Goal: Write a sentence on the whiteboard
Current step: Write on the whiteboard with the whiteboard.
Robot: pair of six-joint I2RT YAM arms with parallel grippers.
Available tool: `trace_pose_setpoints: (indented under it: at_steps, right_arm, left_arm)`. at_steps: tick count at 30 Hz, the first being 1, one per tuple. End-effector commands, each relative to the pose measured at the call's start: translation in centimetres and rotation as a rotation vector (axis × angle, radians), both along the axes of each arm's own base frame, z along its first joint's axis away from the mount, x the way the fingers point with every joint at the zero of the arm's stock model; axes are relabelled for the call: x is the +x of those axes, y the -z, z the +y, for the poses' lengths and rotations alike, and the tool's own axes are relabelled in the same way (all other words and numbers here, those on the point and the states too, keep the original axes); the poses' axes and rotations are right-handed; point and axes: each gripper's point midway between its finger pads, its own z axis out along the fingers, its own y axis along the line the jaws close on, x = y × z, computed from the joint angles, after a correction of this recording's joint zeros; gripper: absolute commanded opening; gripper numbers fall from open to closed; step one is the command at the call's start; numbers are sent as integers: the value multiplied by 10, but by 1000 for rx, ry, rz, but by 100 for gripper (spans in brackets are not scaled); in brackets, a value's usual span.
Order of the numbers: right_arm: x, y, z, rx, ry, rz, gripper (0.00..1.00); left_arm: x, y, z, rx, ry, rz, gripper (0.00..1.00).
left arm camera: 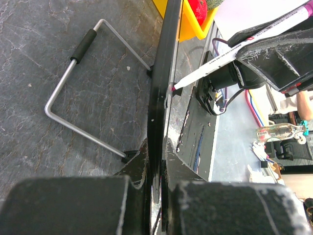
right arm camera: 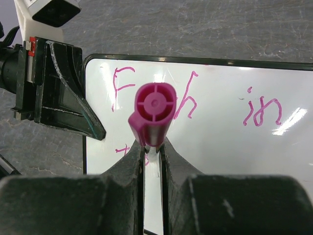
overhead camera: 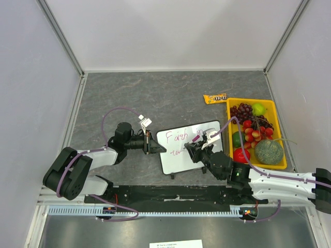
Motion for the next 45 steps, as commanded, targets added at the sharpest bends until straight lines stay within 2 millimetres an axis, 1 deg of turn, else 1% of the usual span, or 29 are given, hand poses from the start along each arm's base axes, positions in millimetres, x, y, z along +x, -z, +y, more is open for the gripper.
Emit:
trace_pose_setpoints:
  at_steps: [1,6,12,15,17,20,26,31,37,41,45]
  right_arm:
    - [8,-12,-5,16,58,-15,0]
    - [5,-2,-11,7,65,8,0]
    - [0,12,-11,-15,39,42,0]
    - [-2,16,-9,-22,28,50,0]
    - [-1,16,-9,-25,29,49,0]
    - [1,11,-10,-22,44,37,0]
    - [8,-12,-15,3,86,-10,0]
    - [11,-18,-17,9,103,-22,0]
    - [11,-15,-18,8,110,-17,0]
    - [8,-6,-19,1,100,5,0]
    - [4,7,-19,-12,86,39,0]
  left_arm:
    - [-4,33,9,112,-18,12,2]
    - [-3,33,9,113,-20,14,2]
    - [-4,33,8,112,-16,14,2]
    - [-3,33,9,112,-18,14,2]
    - [-3,34,9,114,-18,15,2]
    - [-3,33,9,113,-20,14,2]
    - [-3,34,9,114,-20,15,2]
    - [-3,33,9,112,-20,12,2]
    - [-3,32,9,111,-20,10,2]
    - [-3,33,9,112,-20,12,2]
    - [-3,34,9,114,-20,15,2]
